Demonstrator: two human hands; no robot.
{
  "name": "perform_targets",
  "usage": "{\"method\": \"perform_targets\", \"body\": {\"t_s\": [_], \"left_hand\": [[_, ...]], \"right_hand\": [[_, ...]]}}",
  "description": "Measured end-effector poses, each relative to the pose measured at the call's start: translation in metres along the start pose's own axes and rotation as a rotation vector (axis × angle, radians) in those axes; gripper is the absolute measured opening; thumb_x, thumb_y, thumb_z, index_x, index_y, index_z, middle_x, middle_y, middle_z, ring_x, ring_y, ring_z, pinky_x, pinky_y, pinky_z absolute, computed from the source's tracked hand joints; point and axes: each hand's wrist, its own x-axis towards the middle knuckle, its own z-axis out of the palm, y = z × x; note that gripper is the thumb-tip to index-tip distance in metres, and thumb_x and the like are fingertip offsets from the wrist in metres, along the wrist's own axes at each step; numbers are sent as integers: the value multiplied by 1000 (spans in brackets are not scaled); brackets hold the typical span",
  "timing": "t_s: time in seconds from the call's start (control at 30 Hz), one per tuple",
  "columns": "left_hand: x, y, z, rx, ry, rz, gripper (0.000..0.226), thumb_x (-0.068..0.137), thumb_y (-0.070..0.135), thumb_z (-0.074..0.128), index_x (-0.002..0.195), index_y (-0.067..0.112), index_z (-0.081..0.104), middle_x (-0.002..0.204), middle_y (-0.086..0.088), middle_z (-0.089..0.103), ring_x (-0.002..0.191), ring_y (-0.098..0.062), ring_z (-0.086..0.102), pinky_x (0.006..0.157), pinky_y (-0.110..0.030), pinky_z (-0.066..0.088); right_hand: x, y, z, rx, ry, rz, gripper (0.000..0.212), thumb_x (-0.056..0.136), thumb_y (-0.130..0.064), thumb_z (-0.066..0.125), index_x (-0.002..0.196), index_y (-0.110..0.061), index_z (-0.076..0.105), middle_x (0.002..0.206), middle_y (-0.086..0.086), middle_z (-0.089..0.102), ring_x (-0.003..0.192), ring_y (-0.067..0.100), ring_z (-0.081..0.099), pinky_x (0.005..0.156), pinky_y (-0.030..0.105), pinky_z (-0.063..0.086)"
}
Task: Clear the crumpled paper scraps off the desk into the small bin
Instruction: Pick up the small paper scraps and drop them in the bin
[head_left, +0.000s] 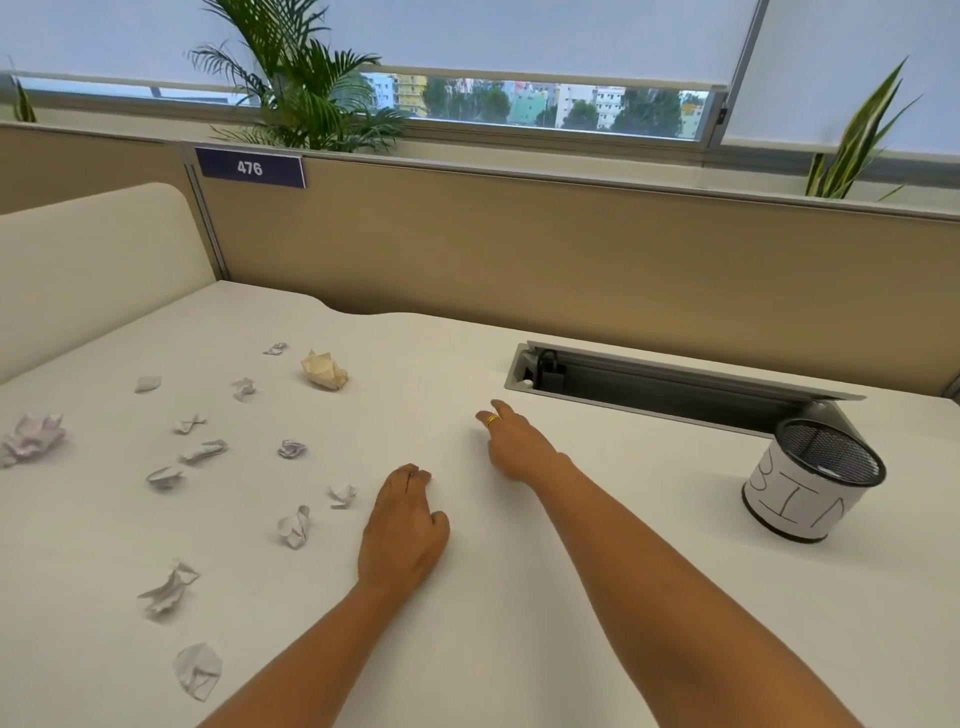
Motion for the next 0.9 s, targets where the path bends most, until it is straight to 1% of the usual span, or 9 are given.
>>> {"method": "perform_targets", "body": {"t_s": [0.1,0.2,0.27,0.33,0.43,0.5,0.73,0.8,0.9], "left_hand": [[1,-1,0,-23,35,-4,45,83,5,42,127,11,43,140,-1,38,127,-17,42,99,-32,42],[3,-1,0,-35,64,14,37,84,2,42,120,9,49,131,-2,46,117,-18,49,89,-30,44],[3,-1,-1,-71,89,10,31,85,1,42,114,6,54,126,-4,51,111,-21,53,85,-32,45],[3,-2,-2,-101,117,13,29,87,0,43,111,5,58,122,-6,56,107,-23,57,83,-32,45],[4,-5,-2,-139,140,13,30,87,-3,43,110,5,61,121,-5,59,106,-23,58,82,-25,42],[4,-5,-2,-175,139,8,32,87,-5,43,111,4,62,122,-6,60,110,-23,57,86,-24,40],[1,-2,-4,-223,152,71,35,86,-7,43,114,5,61,124,-10,61,116,-24,56,96,-24,37],[-6,6,-5,-203,125,127,40,88,-3,41,121,13,57,131,-3,57,121,-19,52,98,-22,36],[-9,8,-4,-61,36,195,45,90,10,43,130,29,47,143,9,43,130,-9,42,100,-26,38]], "right_hand": [[11,0,0,-37,-30,14,59,93,5,31,148,-15,18,159,6,1,145,28,10,115,44,28],[16,3,6,-73,-68,42,59,94,5,29,148,-10,11,159,11,0,147,26,1,118,45,22],[14,5,12,-67,-78,50,55,95,3,27,147,-6,12,158,13,6,147,26,5,119,42,21],[9,7,16,-37,-37,52,52,95,3,27,146,-5,19,155,13,18,144,27,16,116,39,25],[-2,7,20,-1,68,51,45,92,5,31,135,-3,39,138,14,42,130,29,38,104,37,38],[-11,6,23,1,104,40,40,88,9,32,123,-1,50,126,16,51,120,29,45,96,37,44],[-58,10,30,82,182,28,34,85,11,35,112,4,56,115,20,54,109,30,49,95,40,44],[-80,16,30,99,204,32,33,87,9,36,111,4,56,116,19,55,111,29,48,96,39,43],[-94,23,35,123,228,9,31,90,3,37,114,2,57,119,12,58,113,25,47,96,31,42]]}}
